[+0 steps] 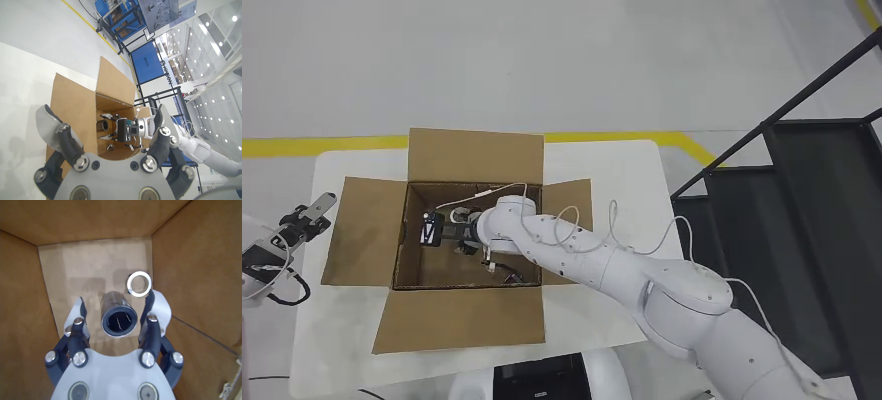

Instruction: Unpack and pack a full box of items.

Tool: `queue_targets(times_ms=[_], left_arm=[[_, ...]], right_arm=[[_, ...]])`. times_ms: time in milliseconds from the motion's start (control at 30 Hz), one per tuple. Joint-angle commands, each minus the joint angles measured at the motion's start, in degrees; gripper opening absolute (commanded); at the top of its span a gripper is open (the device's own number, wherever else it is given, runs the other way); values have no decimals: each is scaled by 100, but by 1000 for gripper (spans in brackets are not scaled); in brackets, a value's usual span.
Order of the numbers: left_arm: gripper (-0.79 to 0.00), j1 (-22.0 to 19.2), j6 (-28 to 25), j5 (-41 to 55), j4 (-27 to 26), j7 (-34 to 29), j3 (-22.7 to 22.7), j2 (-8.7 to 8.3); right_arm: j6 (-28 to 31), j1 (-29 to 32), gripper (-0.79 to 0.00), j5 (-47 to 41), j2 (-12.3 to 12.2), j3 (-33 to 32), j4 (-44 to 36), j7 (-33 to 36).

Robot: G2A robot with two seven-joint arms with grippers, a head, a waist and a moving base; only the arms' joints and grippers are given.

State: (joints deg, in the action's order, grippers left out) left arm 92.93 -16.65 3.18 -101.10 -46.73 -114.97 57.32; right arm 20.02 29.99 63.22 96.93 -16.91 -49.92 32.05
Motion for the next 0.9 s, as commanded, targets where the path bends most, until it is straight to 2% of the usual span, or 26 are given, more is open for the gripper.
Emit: queue_targets(times_ms=[0,133,267,500,700,867], left_arm=[[0,0,0,0,0,-1,0,0],[0,6,14,-28,-2,34,10,1],[0,-16,63,-307,95,23,16,-23],[0,-316,-136,-699,756,-149,-108,-111],[0,-556,-264,-698,1387,-46,1,-140],[0,-751,-287,-599,1862,163,382,-112]], right_arm=[[56,-16,0,-56,-47,-156,-166,-2],[178,146,0,-442,-311,-778,-817,-119],[298,701,0,-989,-747,-1792,-1924,-50],[247,2271,0,-1285,-1452,-3609,-4283,1404],[-128,3478,0,-1103,-1790,-4857,-5725,2265],[-634,4389,0,-576,-1962,-5683,-6340,2479]])
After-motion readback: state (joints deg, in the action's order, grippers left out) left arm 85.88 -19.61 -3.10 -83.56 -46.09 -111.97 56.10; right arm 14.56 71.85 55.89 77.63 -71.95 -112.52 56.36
